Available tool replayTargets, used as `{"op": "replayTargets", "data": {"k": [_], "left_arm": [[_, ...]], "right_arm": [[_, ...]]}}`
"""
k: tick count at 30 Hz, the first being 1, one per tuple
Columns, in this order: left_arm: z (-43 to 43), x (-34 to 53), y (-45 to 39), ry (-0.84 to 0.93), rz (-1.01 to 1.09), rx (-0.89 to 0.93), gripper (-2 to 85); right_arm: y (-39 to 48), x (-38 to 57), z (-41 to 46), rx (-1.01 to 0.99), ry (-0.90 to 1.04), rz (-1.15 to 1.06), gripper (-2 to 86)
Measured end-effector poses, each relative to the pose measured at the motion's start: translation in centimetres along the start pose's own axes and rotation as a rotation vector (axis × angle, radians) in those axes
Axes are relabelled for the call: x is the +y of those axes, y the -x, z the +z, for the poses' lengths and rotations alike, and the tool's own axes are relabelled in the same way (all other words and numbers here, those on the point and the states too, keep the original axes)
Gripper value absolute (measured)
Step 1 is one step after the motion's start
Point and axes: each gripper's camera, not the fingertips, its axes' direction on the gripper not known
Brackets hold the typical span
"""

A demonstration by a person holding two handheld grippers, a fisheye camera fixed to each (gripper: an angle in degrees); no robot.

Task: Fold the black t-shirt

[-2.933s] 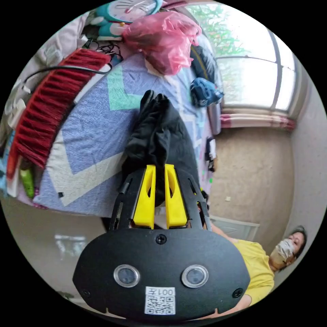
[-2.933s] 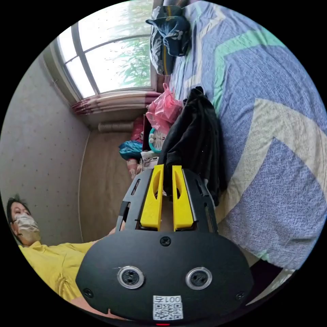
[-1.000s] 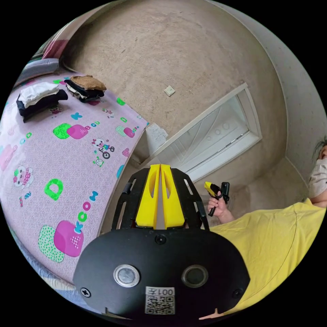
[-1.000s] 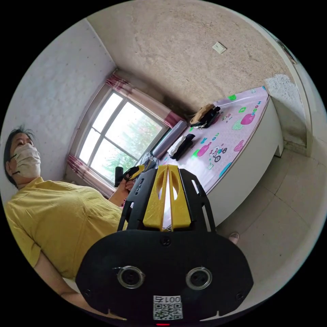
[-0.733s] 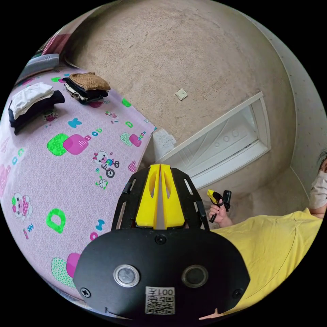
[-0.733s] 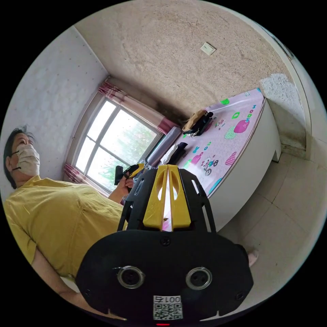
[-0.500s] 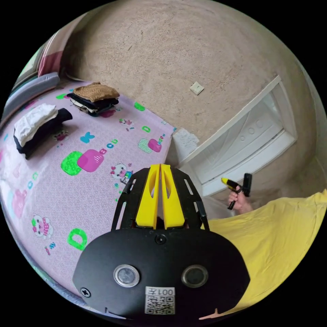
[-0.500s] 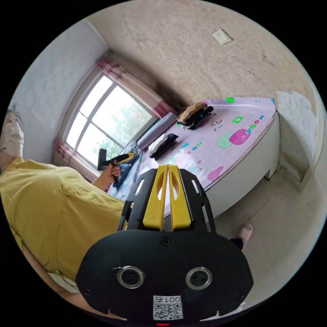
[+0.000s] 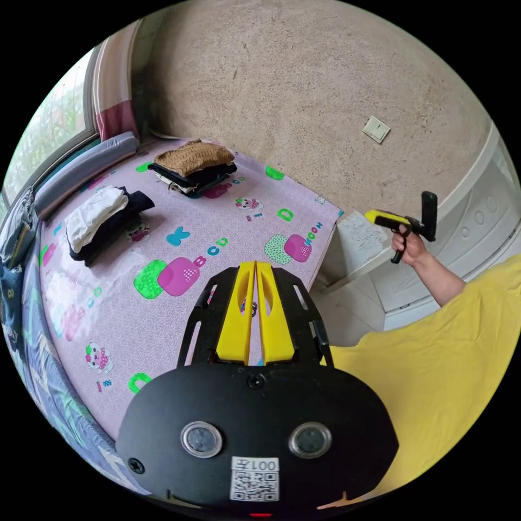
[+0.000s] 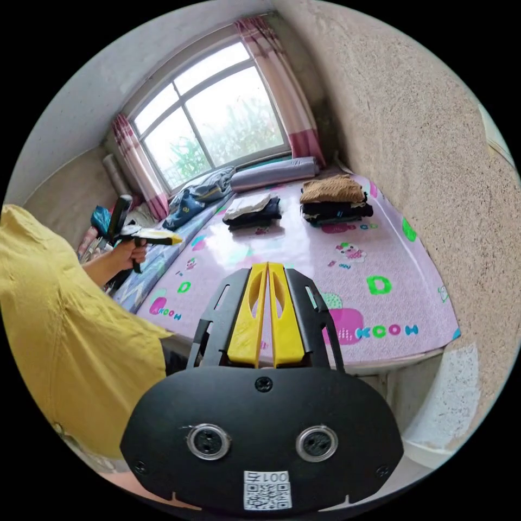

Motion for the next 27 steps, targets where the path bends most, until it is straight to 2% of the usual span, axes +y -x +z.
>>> {"op": "replayTargets", "data": {"k": [6,12,16,21,27], "left_arm": [[0.3,-5.0,-2.6,0.049,0.065,-0.080,-1.2],[2.2,-10.7,-3.9,0.044,0.064,-0.048,-1.2],[3.5,-15.8,-5.0,0.037,0.043,-0.048,-1.2],[6.7,-23.5,-6.3,0.044,0.029,-0.114,-1.2],[11.0,-34.1,-6.8,0.001,-0.112,-0.081,-1.0]], "right_arm": [[-3.0,-9.3,-0.7,-0.094,-0.119,0.083,0.5],[-4.1,-16.5,-2.2,-0.054,-0.013,-0.008,0.5],[-8.9,-21.2,-3.8,-0.068,0.022,0.041,0.5],[-16.2,-28.2,-3.9,-0.058,0.033,0.000,0.7],[-25.5,-39.1,-2.1,-0.106,0.052,-0.079,2.0]]}}
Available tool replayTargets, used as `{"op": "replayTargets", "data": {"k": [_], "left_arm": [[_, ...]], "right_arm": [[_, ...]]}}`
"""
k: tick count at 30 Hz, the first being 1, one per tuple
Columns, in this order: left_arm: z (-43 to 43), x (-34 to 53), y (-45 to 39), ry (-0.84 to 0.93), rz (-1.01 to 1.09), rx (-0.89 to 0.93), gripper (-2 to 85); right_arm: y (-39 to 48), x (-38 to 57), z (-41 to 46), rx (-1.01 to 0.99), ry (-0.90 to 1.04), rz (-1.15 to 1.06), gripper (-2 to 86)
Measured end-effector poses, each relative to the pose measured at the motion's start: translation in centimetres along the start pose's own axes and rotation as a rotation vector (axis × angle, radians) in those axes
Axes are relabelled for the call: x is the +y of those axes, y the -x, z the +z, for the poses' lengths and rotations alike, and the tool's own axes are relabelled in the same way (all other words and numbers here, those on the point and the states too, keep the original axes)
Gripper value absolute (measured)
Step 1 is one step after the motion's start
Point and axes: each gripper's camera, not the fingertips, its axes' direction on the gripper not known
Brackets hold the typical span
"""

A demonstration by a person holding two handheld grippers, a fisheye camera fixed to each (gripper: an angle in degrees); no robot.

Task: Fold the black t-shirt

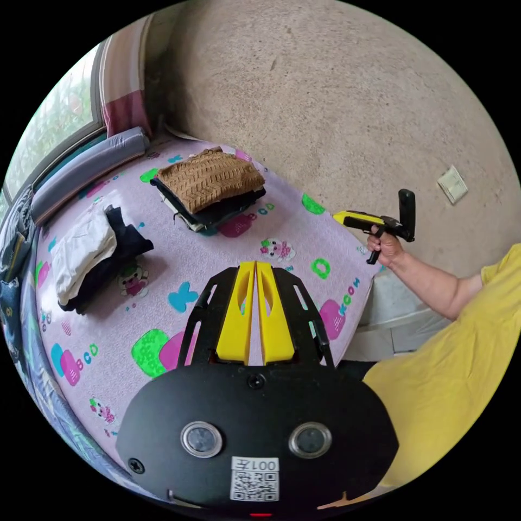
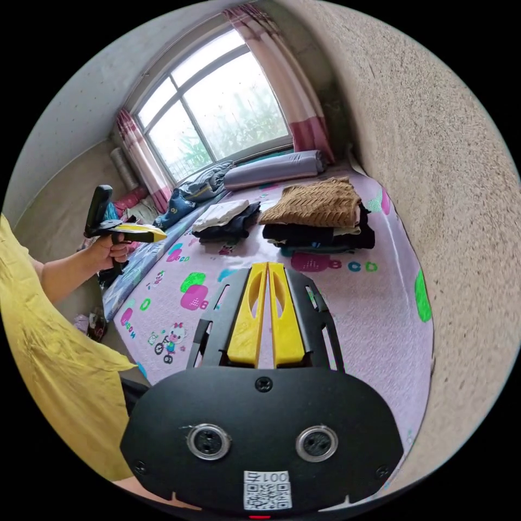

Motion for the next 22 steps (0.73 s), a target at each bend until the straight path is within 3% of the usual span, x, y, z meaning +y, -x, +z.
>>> {"op": "replayTargets", "data": {"k": [5,10,15,22], "left_arm": [[3.3,-8.5,-1.0,-0.019,0.008,-0.065,3.7],[9.0,-16.5,-1.7,0.039,0.075,-0.277,8.7],[14.0,-18.3,-1.6,0.111,0.067,-0.437,8.2],[18.6,-19.9,-4.2,0.196,0.256,-0.613,6.7]], "right_arm": [[-8.0,-8.1,1.3,-0.001,0.004,0.017,5.7],[-13.6,-14.3,2.9,-0.031,-0.001,0.058,7.1],[-18.9,-17.6,4.5,-0.188,-0.017,0.274,7.9],[-23.3,-21.2,5.8,-0.247,-0.108,0.589,7.5]]}}
